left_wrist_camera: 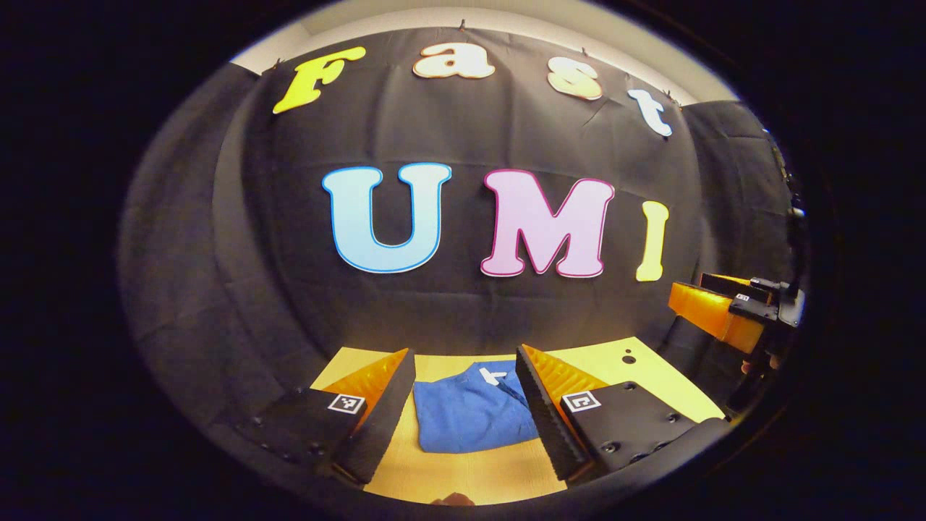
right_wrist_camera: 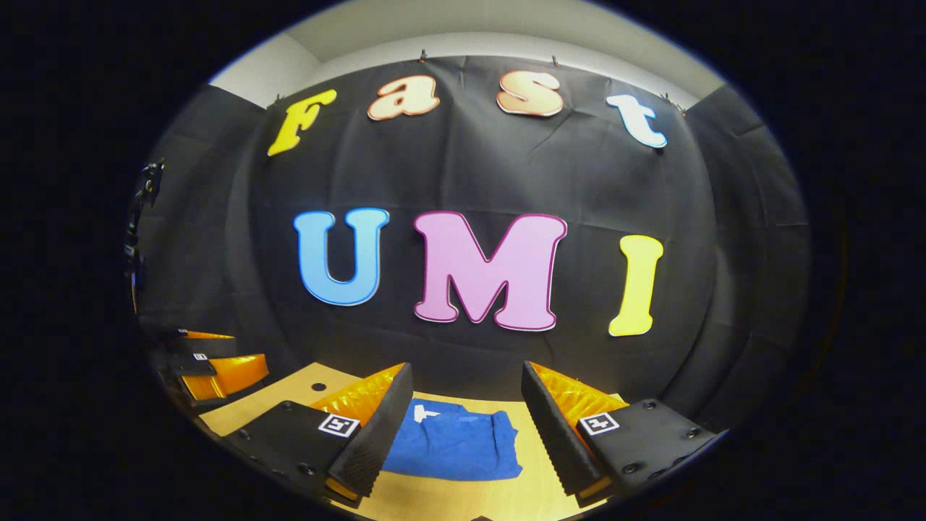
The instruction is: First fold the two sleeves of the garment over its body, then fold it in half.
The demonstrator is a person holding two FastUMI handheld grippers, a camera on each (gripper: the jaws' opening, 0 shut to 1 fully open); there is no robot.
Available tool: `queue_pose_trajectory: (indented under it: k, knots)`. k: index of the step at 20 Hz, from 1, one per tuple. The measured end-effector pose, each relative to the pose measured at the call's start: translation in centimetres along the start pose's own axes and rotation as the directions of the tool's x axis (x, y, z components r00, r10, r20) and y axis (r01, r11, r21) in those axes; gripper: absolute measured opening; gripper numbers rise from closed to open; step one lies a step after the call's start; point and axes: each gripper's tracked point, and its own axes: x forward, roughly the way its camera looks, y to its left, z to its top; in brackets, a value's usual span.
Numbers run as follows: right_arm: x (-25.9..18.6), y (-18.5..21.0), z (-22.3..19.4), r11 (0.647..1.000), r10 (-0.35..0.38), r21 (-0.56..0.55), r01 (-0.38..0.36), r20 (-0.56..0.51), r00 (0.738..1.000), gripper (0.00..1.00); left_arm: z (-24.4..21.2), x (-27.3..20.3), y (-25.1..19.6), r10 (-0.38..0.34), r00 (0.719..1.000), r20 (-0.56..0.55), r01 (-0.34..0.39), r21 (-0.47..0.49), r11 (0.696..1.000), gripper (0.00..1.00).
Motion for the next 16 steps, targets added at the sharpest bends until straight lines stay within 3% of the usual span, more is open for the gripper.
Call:
queue_pose_trajectory:
  k: [3,8,12,13,16]
  knots:
    - [-5.4,0.3,0.1,1.000,-0.023,0.010,0.023,0.021,1.000,0.94,0.4,-5.9,-1.4,-0.019,0.993,0.115,0.020,-0.003,1.000,0.80]
    - [-11.2,0.6,-1.3,0.999,-0.028,-0.024,0.028,-0.006,1.000,0.94,0.0,-11.1,-3.6,-0.004,0.991,0.131,0.009,-0.039,0.999,0.79]
    - [-12.3,0.6,-1.5,1.000,-0.010,-0.020,0.010,-0.007,1.000,0.95,-0.8,-11.6,-3.3,0.034,0.995,0.093,-0.032,-0.022,0.999,0.80]
    - [-12.2,0.5,-1.1,1.000,-0.010,-0.024,0.010,0.006,1.000,0.89,-0.6,-11.6,-3.4,0.037,0.994,0.103,-0.035,-0.017,0.999,0.80]
    - [-12.0,0.4,-0.2,1.000,-0.009,-0.015,0.010,0.023,1.000,0.89,0.2,-11.3,-3.4,0.042,0.993,0.113,-0.042,0.000,0.999,0.79]
